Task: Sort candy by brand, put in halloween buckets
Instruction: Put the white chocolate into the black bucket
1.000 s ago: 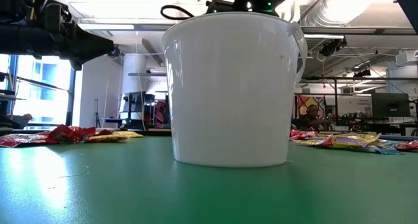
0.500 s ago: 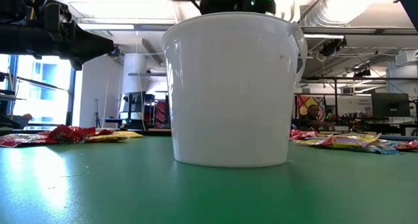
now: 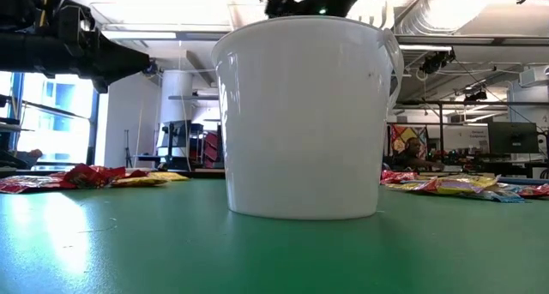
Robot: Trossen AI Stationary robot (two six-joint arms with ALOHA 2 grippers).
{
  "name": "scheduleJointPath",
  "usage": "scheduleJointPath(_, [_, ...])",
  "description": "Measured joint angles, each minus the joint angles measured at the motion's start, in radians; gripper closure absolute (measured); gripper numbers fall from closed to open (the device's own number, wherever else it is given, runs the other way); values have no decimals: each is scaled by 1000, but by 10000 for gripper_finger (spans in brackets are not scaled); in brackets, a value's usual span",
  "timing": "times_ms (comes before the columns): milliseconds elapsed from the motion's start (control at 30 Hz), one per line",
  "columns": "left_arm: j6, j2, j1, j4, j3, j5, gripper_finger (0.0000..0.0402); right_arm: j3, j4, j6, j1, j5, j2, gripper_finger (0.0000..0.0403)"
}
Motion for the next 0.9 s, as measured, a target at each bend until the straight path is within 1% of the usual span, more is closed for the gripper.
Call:
scheduleJointPath(167, [0, 28, 0, 3, 0, -35, 312, -213, 201, 31, 0, 1, -179, 402])
scheduleJointPath(300, [1, 61, 0, 1, 0, -58, 312, -393, 339, 57, 0, 27, -314, 403])
scheduleJointPath(433, [8, 99, 0, -7, 15, -60, 317, -564, 497, 57, 10, 97, -436, 403])
scheduleJointPath(567, [10, 146, 0, -11, 50, -77, 339, -733, 690, 47, 16, 171, -535, 403])
scheduleJointPath(667, [9, 188, 0, -23, 82, -75, 366, -841, 819, 58, 15, 177, -588, 403])
scheduleJointPath(767, [9, 240, 0, -57, 121, -77, 394, -918, 876, 102, 15, 176, -620, 403])
scheduleJointPath(900, [9, 328, 1, -124, 189, -98, 398, -982, 895, 131, 15, 182, -631, 403])
